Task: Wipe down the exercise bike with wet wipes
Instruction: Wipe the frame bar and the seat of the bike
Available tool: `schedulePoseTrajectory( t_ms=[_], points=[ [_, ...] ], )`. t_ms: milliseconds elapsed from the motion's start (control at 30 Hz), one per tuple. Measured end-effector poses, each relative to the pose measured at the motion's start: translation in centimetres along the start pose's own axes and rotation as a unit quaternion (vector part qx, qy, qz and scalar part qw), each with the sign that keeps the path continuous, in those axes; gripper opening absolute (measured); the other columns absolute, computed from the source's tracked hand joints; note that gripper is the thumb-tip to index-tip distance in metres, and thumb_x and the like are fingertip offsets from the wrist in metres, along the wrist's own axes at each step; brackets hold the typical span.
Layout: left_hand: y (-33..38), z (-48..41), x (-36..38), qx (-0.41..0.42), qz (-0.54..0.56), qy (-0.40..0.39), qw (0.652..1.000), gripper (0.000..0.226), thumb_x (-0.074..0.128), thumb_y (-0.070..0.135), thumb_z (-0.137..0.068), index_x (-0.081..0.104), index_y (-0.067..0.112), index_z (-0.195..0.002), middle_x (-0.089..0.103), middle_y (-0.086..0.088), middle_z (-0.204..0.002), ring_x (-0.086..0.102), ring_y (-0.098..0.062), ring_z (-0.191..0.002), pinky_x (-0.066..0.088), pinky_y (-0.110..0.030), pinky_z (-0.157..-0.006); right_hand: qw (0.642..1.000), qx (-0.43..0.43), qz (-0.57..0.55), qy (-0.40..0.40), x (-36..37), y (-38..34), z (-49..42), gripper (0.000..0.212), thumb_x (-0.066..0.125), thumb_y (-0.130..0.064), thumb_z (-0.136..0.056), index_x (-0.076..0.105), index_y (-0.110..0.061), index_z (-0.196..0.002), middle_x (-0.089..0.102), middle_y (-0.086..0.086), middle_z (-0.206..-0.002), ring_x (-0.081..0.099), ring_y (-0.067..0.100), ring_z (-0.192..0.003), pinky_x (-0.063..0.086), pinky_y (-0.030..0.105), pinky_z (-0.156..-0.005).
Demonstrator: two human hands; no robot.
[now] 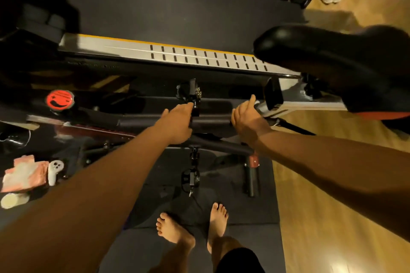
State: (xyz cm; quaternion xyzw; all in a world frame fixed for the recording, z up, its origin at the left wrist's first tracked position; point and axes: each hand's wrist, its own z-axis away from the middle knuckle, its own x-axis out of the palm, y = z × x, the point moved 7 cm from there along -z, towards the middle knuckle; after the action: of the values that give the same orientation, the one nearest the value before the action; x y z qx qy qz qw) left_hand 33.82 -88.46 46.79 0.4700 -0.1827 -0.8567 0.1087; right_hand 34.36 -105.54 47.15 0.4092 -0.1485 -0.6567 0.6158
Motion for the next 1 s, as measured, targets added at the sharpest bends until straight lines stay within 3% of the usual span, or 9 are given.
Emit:
schedulePoseTrajectory(
  t_ms=[100,167,367,500,633,733,833,933,1000],
  points=[
    [5.5,1.7,-1.1,0.03,0.151,0.055,0.987,0.078,0.061,0.014,-0.091,0.017,0.02,-0.155,0.036,-0.008,-0.153,0.041,-0.029,-0.135,0.035,-0.046,-0.113,0.998,0.002,0.059,0.004,0.2,1.6,2.3,0.08,0.058,-0.018,-0.093,0.006,0.006,-0.15,0.02,0.032,-0.152,0.021,0.048,-0.141,0.016,0.066,-0.11],
    [8.0,2.7,-2.1,0.035,0.171,0.08,0.981,0.078,0.062,0.014,-0.091,0.019,0.021,-0.155,0.036,-0.007,-0.153,0.04,-0.026,-0.137,0.037,-0.043,-0.113,0.995,-0.015,0.1,-0.011,0.7,2.0,3.2,0.086,0.062,-0.018,-0.091,0.006,0.0,-0.152,0.012,0.028,-0.156,0.015,0.047,-0.142,0.018,0.065,-0.107],
    [13.1,4.8,-6.4,0.053,0.165,0.139,0.975,0.079,0.064,0.012,-0.091,0.018,0.024,-0.155,0.031,-0.002,-0.157,0.034,-0.021,-0.141,0.029,-0.033,-0.114,0.998,-0.025,-0.003,-0.05,0.7,2.2,3.4,0.071,0.038,-0.035,-0.103,0.0,-0.001,-0.152,-0.002,0.022,-0.16,0.0,0.04,-0.147,0.003,0.055,-0.115],
    [14.9,6.0,-7.3,0.038,0.148,0.14,0.978,0.078,0.062,0.013,-0.093,0.016,0.025,-0.155,0.032,-0.003,-0.155,0.041,-0.022,-0.136,0.035,-0.027,-0.103,0.997,-0.063,0.028,-0.028,-0.1,2.8,5.4,0.074,0.049,-0.036,-0.098,0.009,-0.01,-0.154,0.002,0.017,-0.161,0.001,0.037,-0.148,0.004,0.053,-0.116],
    [16.1,6.9,-7.1,0.031,0.118,0.135,0.983,0.071,0.059,0.016,-0.095,0.02,0.023,-0.154,0.034,-0.007,-0.154,0.043,-0.026,-0.134,0.039,-0.036,-0.11,0.986,-0.121,0.102,0.047,0.4,1.8,9.3,0.063,0.054,-0.032,-0.095,0.03,-0.012,-0.149,0.016,0.019,-0.159,0.003,0.044,-0.146,0.006,0.059,-0.117],
    [17.1,7.0,-5.6,0.036,0.142,0.108,0.983,0.056,0.056,0.016,-0.096,0.034,0.019,-0.147,0.054,-0.013,-0.131,0.06,-0.023,-0.11,0.053,-0.034,-0.092,0.99,-0.13,-0.051,-0.016,3.3,2.1,11.3,0.04,0.051,-0.02,-0.096,0.052,-0.009,-0.135,0.039,0.014,-0.149,0.024,0.04,-0.142,0.022,0.051,-0.116],
    [18.7,7.7,-2.0,0.028,0.189,0.046,0.98,0.037,0.053,0.017,-0.098,0.048,0.02,-0.134,0.062,-0.004,-0.109,0.057,-0.008,-0.08,0.046,-0.017,-0.063,0.915,-0.093,-0.387,-0.061,4.6,3.7,13.5,0.03,0.049,-0.013,-0.095,0.057,-0.006,-0.124,0.052,0.015,-0.133,0.046,0.033,-0.126,0.034,0.045,-0.11],
    [20.5,9.3,1.1,0.011,0.315,-0.01,0.949,0.038,0.051,0.023,-0.101,0.045,0.023,-0.138,0.055,0.003,-0.125,0.05,0.002,-0.089,0.039,-0.011,-0.07,0.766,-0.066,-0.633,-0.095,4.7,4.0,16.5,0.014,0.048,-0.009,-0.094,0.055,-0.017,-0.103,0.054,0.006,-0.086,0.057,0.023,-0.084,0.045,0.034,-0.084],
    [21.2,10.4,1.0,0.01,0.383,0.006,0.924,0.034,0.05,0.031,-0.101,0.049,0.024,-0.135,0.056,0.007,-0.126,0.054,-0.002,-0.102,0.04,-0.012,-0.075,0.647,-0.032,-0.762,-0.017,4.6,4.9,17.9,0.011,0.047,-0.027,-0.092,0.057,-0.024,-0.089,0.061,0.002,-0.08,0.063,0.024,-0.083,0.05,0.038,-0.077]
  ],
)
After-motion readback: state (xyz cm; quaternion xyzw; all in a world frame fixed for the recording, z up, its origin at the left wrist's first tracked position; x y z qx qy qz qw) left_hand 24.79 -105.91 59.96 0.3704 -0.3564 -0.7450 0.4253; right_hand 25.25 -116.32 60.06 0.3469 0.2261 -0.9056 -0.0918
